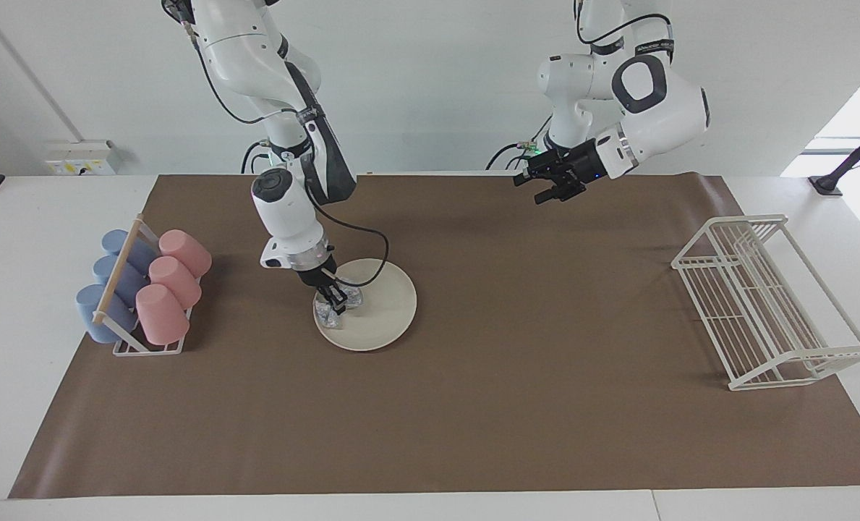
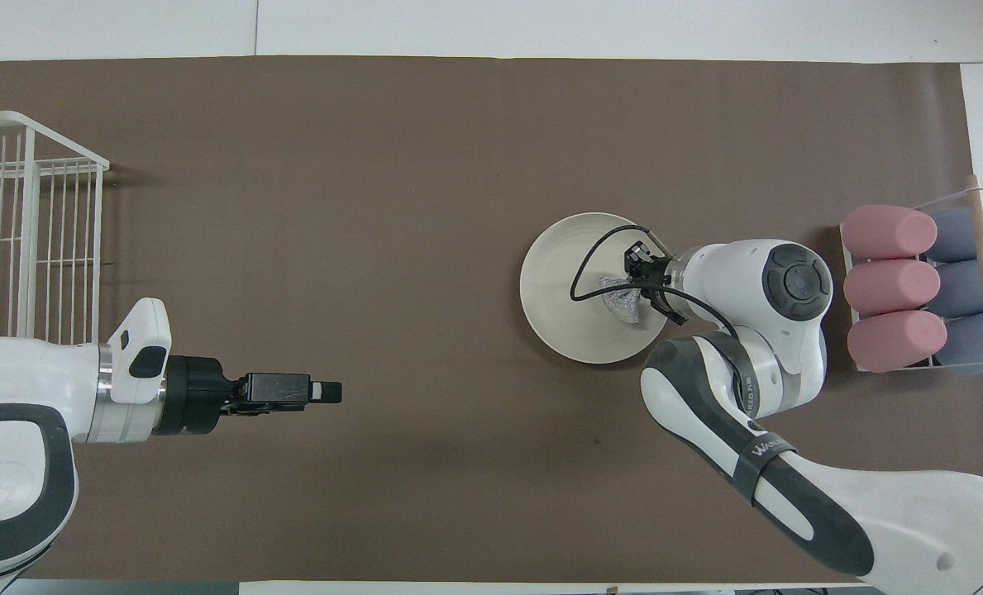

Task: Wipe plate with sponge
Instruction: 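Rub the scrubber around the plate surface with the right gripper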

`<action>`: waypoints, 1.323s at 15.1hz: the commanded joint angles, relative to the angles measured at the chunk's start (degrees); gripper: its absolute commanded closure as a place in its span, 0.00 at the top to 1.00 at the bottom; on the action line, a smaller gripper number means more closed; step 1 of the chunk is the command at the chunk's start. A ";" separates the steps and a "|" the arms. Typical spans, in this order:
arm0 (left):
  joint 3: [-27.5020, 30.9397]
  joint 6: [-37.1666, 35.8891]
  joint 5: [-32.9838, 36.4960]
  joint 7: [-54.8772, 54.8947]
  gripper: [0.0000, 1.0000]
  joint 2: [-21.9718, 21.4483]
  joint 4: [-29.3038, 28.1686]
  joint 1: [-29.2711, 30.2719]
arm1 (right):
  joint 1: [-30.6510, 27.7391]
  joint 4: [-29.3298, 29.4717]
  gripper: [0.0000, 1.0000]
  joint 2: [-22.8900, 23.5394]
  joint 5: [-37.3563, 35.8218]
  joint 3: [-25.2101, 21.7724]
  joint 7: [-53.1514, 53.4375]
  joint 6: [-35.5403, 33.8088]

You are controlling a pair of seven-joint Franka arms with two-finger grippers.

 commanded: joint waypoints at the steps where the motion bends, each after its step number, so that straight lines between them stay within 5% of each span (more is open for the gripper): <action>1: -0.41 -0.18 7.20 -1.30 1.00 1.62 2.48 2.45 | 3.03 -0.78 0.00 2.99 0.04 0.41 4.82 2.16; 5: -0.41 -0.10 18.01 -1.83 1.00 2.15 3.54 4.21 | 9.00 -0.95 0.00 4.39 0.04 0.41 15.81 6.12; 9: -0.41 0.25 29.81 -2.09 1.00 3.12 4.34 4.30 | 6.48 -0.95 0.00 4.48 0.04 0.23 9.88 6.12; 14: -0.41 0.87 30.08 -4.55 1.00 3.12 4.34 4.39 | 0.41 -0.86 0.00 4.75 0.04 0.23 -2.61 6.12; 20: -0.41 1.49 30.08 -4.64 1.00 3.21 4.34 4.48 | 2.94 -0.95 0.00 4.66 0.04 0.32 3.24 6.12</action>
